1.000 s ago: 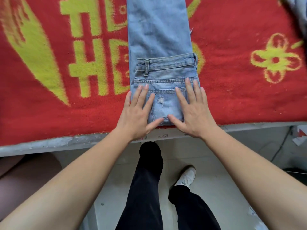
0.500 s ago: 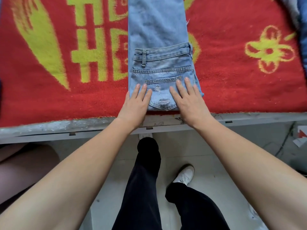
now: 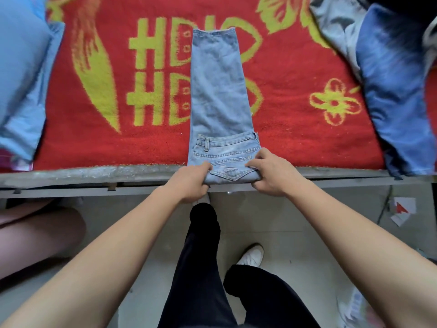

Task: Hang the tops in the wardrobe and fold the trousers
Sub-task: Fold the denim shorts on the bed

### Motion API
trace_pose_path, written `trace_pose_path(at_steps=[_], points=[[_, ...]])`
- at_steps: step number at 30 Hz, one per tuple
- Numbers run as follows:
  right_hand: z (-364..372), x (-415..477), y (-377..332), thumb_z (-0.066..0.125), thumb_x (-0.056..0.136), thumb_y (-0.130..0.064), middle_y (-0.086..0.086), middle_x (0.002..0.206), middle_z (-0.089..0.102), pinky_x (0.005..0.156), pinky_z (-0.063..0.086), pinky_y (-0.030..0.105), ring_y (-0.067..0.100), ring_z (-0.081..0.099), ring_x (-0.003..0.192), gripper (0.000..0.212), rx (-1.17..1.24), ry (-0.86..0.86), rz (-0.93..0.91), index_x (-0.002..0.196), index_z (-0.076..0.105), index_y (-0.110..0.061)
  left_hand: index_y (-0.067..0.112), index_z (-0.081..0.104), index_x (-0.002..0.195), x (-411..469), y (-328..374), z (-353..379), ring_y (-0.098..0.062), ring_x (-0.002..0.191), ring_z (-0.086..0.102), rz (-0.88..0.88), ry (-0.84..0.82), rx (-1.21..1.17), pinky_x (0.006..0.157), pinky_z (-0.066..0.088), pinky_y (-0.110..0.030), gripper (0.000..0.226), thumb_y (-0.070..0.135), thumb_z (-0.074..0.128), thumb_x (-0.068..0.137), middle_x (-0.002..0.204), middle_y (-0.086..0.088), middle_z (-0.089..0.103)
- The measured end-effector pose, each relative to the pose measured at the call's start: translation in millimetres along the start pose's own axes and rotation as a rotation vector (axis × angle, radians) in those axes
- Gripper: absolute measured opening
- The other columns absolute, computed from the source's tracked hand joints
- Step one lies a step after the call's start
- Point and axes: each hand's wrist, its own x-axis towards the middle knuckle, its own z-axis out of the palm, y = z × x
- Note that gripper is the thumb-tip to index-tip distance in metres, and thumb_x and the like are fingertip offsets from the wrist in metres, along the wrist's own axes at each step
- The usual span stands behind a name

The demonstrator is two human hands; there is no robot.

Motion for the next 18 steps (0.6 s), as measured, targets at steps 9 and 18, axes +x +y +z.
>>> trace_pose_path(at_steps=[9, 18], points=[[-88.8, 67.0, 11.5, 0.062, 0.068, -0.042, -0.002, 0.109, 0.072, 0.083, 0.042, 0.021, 0.015, 0.063, 0.102, 0.054, 0.374, 0.334, 0.141, 0.119, 0.069, -0.026, 0.015, 0.066, 0.089, 56.3, -50.1, -94.9, -0.020, 0.080, 0.059, -0.194, 0.412, -0.558, 0.069, 0.046, -0.030, 0.010, 0.016, 0.064, 0.079, 0.084, -0.002, 0.066], [-115.8, 209.5, 32.5, 0.071, 0.084, -0.046, -0.003, 0.131, 0.059, 0.092, 0.034, 0.018, 0.014, 0.055, 0.118, 0.068, 0.589, 0.467, 0.395, 0.143, 0.047, -0.022, 0.018, 0.056, 0.114, 184.0, -103.7, -127.9, -0.015, 0.084, 0.058, -0.371, 0.554, -0.977, 0.068, 0.050, -0.026, 0.034, 0.018, 0.067, 0.082, 0.094, 0.005, 0.058]])
